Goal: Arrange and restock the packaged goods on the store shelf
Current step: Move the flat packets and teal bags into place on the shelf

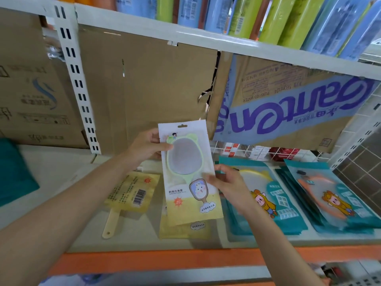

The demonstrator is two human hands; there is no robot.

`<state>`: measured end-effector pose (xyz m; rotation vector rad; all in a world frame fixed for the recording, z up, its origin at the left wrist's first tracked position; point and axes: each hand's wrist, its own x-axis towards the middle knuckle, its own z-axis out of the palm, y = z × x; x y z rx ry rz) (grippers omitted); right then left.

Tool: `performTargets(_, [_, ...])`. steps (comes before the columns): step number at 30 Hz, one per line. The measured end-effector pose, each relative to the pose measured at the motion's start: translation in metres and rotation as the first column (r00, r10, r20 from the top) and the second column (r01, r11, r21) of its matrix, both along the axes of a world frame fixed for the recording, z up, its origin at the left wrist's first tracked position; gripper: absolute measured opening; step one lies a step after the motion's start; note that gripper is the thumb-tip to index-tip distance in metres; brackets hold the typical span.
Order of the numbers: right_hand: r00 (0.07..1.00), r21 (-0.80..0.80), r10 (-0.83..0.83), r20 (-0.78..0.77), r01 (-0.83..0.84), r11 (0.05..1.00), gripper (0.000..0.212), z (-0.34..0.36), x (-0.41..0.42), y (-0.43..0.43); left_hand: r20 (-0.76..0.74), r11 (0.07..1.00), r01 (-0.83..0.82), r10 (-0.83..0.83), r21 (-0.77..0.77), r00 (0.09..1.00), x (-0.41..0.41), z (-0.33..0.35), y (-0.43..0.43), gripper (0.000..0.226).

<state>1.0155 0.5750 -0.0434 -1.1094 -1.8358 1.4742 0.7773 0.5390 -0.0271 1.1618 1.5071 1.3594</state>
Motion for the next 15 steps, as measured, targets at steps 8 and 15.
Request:
performTargets(8, [0.946, -0.164, 0.043, 0.321, 0.010, 0.986, 0.058, -0.039, 0.007, -0.016, -0.007, 0.959, -0.102, 0.103, -0.263, 0.995, 0.008, -0.057, 0.020, 0.040])
performTargets(15, [0.897, -0.001, -0.022, 0.441, 0.024, 1.000, 0.054, -0.058, 0.007, -0.017, -0.083, 0.918, -0.152, 0.130, -0.365, 0.988, 0.012, -0.075, 0.028, 0.040])
